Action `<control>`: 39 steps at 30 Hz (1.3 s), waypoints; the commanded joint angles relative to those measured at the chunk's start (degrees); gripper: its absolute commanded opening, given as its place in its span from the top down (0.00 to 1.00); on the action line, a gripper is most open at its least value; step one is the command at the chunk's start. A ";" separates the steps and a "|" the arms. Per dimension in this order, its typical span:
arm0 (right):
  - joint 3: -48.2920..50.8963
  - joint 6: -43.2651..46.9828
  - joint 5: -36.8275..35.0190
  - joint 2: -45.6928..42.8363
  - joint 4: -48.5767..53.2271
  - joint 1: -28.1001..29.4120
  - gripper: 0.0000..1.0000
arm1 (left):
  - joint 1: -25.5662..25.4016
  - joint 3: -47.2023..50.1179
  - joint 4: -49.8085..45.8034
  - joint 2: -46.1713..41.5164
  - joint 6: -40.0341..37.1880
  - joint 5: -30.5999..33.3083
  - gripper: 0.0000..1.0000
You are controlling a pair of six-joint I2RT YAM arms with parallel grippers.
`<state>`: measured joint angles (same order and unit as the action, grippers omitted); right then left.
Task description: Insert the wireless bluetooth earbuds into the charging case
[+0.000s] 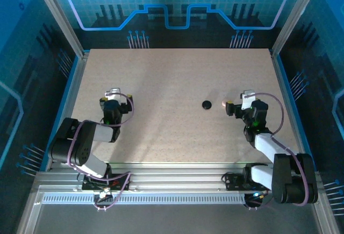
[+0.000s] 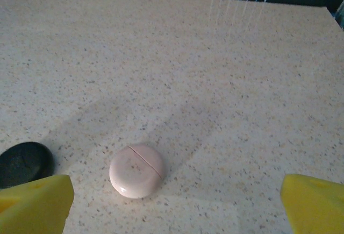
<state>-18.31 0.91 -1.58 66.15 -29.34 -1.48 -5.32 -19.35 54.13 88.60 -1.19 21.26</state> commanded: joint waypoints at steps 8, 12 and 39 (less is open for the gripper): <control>-1.60 5.31 -2.15 7.64 -10.70 8.62 0.00 | 3.04 -1.73 -0.07 0.11 2.77 -4.99 0.01; -4.34 7.18 -3.59 11.35 -10.73 11.43 0.00 | 3.04 -1.72 -0.07 0.08 2.77 -5.05 0.01; -6.27 0.17 5.85 20.10 -14.24 2.95 0.00 | 2.96 -1.74 -0.15 0.11 2.67 -5.29 0.01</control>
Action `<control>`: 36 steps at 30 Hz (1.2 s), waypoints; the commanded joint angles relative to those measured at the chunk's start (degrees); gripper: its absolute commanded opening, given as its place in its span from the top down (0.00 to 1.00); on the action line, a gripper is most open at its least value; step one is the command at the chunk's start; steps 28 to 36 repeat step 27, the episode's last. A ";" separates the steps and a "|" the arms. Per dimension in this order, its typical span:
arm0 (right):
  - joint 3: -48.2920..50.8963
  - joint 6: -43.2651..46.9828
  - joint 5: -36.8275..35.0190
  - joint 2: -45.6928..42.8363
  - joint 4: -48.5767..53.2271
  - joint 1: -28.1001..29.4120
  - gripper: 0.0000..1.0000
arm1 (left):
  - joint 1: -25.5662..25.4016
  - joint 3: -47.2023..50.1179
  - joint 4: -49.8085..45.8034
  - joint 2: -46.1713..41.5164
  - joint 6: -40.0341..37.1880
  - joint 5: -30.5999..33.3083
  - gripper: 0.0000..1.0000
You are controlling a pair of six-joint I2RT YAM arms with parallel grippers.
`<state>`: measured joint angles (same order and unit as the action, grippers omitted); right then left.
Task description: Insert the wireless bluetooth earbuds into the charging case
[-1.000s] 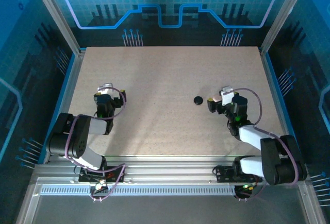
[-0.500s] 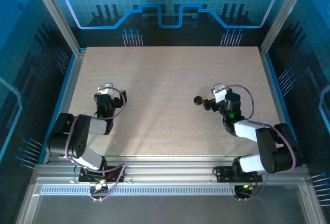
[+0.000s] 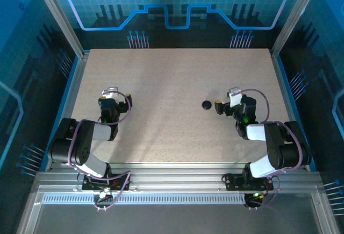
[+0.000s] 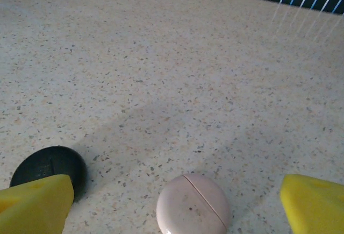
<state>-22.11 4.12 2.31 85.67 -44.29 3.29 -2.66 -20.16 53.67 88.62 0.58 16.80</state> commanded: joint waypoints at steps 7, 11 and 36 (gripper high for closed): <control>-2.59 -3.31 1.31 0.55 1.14 -1.93 0.00 | 0.28 -0.93 0.37 0.06 0.88 -0.84 0.01; -2.68 -3.16 1.05 0.55 1.23 -1.79 0.00 | 0.28 -0.93 0.32 0.06 0.88 -0.87 0.01; -2.68 -3.18 0.88 0.55 1.23 -1.72 0.00 | 0.90 -0.32 1.17 -0.03 1.21 -2.07 0.01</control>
